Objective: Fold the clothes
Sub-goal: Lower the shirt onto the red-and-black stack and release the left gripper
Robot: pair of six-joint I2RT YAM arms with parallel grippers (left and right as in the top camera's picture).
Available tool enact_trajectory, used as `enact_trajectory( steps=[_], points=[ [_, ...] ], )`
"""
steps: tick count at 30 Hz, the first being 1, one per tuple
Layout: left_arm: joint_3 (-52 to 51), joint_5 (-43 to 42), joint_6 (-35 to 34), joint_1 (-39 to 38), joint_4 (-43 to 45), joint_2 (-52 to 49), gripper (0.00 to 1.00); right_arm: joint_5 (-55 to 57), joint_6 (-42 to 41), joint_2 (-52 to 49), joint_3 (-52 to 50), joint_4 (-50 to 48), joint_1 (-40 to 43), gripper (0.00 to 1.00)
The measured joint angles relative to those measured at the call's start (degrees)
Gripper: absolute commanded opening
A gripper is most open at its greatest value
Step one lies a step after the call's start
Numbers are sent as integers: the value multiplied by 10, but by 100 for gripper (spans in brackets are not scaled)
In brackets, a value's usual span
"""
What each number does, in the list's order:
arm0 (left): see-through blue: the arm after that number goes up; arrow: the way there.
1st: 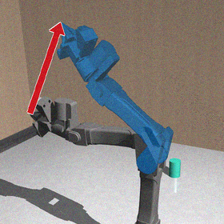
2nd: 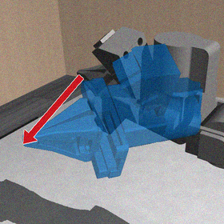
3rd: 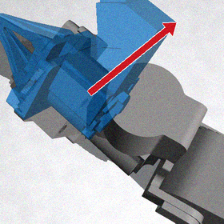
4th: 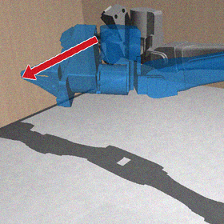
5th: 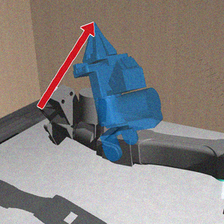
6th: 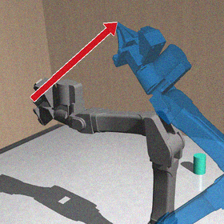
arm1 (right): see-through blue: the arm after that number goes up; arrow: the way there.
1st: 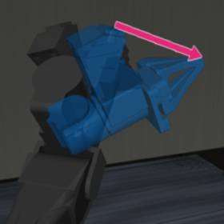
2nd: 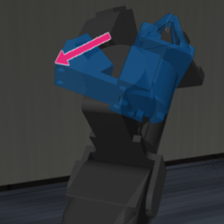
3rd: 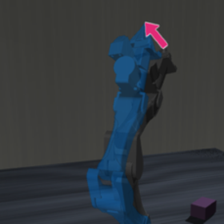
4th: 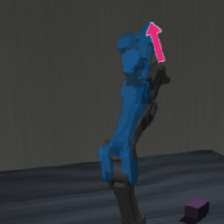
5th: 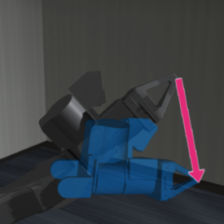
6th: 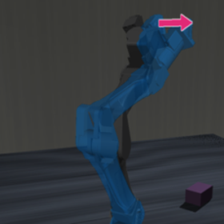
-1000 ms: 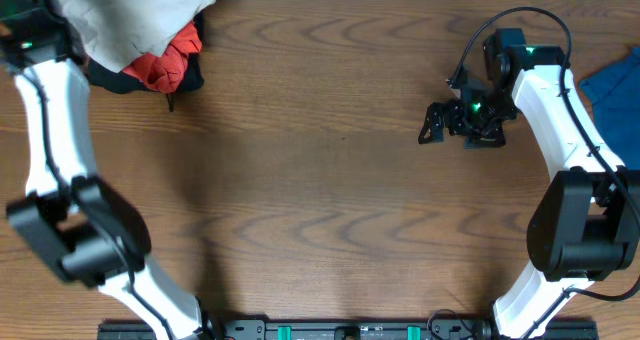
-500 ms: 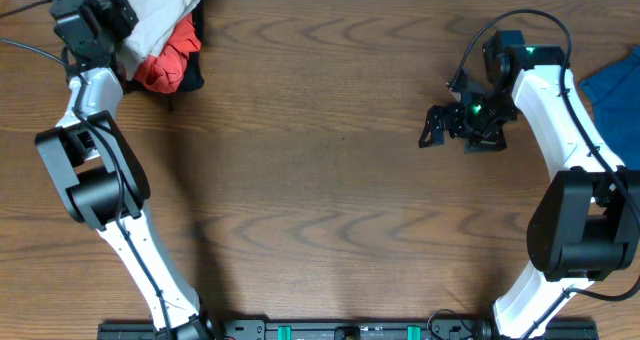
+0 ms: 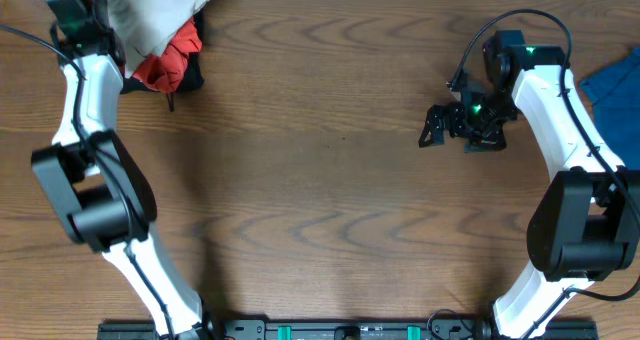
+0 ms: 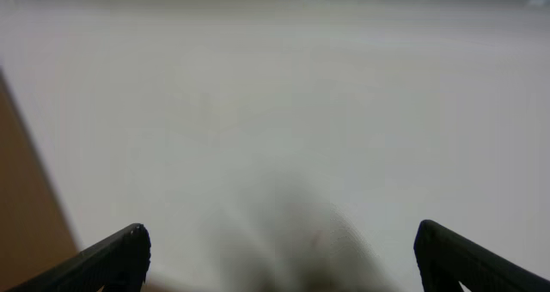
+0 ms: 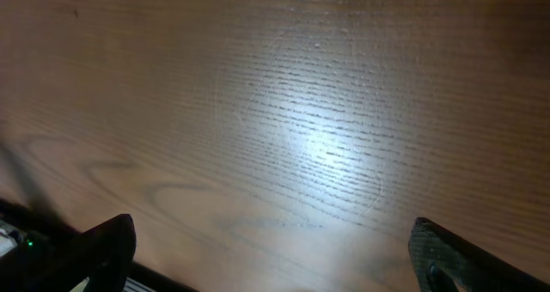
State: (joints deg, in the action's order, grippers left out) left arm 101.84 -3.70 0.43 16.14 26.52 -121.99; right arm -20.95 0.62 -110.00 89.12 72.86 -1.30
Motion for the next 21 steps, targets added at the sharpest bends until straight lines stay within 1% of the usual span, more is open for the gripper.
enact_trajectory(
  steps=[3,7,10,18,21],
  points=[
    [4,0,1,-20,11,35,98,0,0,0,0,-2,0,99],
    [6,0,2,-42,12,32,98,0,0,0,0,-2,0,99],
    [6,0,12,-50,17,-3,98,0,0,0,0,-2,0,99],
    [6,5,41,-49,5,-148,98,0,0,0,0,-3,0,99],
    [9,7,47,-53,2,-167,98,0,0,0,0,-1,0,99]
  ],
)
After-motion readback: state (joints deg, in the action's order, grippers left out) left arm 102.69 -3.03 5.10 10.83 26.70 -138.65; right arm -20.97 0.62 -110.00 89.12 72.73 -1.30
